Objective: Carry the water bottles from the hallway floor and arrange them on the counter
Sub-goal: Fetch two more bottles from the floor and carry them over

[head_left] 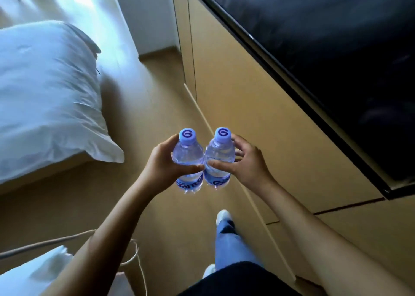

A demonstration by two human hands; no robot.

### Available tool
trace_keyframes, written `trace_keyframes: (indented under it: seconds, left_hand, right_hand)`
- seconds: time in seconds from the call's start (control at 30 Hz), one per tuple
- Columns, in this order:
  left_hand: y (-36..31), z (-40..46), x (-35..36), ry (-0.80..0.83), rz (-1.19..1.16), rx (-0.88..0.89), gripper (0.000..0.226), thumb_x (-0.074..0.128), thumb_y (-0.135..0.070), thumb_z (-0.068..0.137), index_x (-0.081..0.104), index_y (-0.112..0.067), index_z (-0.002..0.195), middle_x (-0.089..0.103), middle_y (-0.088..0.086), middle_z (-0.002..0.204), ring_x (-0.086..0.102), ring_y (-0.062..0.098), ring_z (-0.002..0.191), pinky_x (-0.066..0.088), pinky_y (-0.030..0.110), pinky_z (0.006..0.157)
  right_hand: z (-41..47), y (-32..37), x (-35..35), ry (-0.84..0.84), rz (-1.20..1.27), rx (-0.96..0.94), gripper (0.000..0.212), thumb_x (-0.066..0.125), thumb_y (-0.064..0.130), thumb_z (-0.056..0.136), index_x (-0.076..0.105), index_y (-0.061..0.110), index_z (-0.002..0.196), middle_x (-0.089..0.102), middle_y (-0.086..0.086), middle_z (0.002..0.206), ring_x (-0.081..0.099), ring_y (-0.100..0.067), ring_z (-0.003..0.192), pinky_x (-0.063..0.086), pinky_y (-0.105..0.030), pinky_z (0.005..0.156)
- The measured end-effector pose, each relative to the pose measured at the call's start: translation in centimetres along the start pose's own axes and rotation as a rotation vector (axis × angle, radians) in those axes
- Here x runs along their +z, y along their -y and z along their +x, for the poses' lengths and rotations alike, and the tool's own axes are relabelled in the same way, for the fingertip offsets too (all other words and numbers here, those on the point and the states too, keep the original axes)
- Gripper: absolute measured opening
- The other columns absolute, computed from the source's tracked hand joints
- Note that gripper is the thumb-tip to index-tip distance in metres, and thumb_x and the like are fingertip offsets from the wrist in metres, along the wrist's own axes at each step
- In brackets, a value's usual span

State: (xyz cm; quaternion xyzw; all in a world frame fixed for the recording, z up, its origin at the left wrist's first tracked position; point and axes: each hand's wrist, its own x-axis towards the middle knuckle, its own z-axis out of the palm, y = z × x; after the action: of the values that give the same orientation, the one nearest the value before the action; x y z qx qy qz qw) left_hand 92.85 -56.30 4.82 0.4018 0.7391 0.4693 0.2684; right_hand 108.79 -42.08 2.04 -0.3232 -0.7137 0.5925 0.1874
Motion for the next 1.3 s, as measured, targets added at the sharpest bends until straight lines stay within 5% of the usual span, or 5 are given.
trace_keyframes:
  seconds: [0.33,0.8,0.93,1.07,1.3]
  left_hand:
    - [4.3,15.5,-10.9,-0.252,-0.043,-0.017,0.058,0.088,-0.043,0.057,0.062,-0.031,0.107,0.071,-0.006,0.096,0.069,0.018,0.096,0.055,0.038,0.087]
    - [10.5,38.9,-27.3,-0.469,-0.076,-0.084,0.064,0.090,-0.044,0.053,0.053,-0.024,0.101,0.072,-0.004,0.096,0.071,0.018,0.092,0.055,0.053,0.085]
    - [13.7,46.0,-33.7,-0.461,-0.075,-0.059,0.062,0.088,-0.042,0.053,0.055,-0.021,0.100,0.071,-0.003,0.094,0.070,0.018,0.091,0.056,0.049,0.084]
    - [15.9,52.5,-40.9,-0.446,-0.041,-0.051,0.063,0.087,-0.046,0.052,0.055,-0.020,0.100,0.069,-0.005,0.090,0.066,0.011,0.086,0.053,0.030,0.075]
    - [19.6,62.8,-52.0,-0.446,-0.021,-0.030,0.058,0.090,-0.030,0.057,0.057,-0.014,0.103,0.071,-0.005,0.090,0.069,0.007,0.084,0.051,0.016,0.071]
  right_hand:
    - [23.1,5.9,6.2,0.256,-0.038,-0.100,0.059,0.091,0.023,0.066,0.067,0.027,0.119,0.075,0.015,0.098,0.071,-0.002,0.088,0.055,-0.017,0.078]
    - [53.0,14.0,16.5,0.430,-0.075,-0.173,0.060,0.091,0.022,0.067,0.065,0.027,0.121,0.075,0.014,0.100,0.072,-0.004,0.088,0.056,-0.019,0.076]
    - [61.5,15.6,21.6,0.416,-0.087,-0.182,0.063,0.091,0.024,0.067,0.065,0.026,0.123,0.075,0.011,0.103,0.072,-0.006,0.092,0.059,-0.031,0.084]
    - [69.4,18.4,26.8,0.412,-0.082,-0.161,0.062,0.091,0.020,0.068,0.065,0.024,0.124,0.075,0.006,0.104,0.072,-0.014,0.095,0.058,-0.040,0.090]
    - [81.7,23.1,34.6,0.413,-0.067,-0.184,0.064,0.090,0.019,0.069,0.064,0.019,0.127,0.075,0.005,0.107,0.071,-0.005,0.094,0.053,-0.015,0.080]
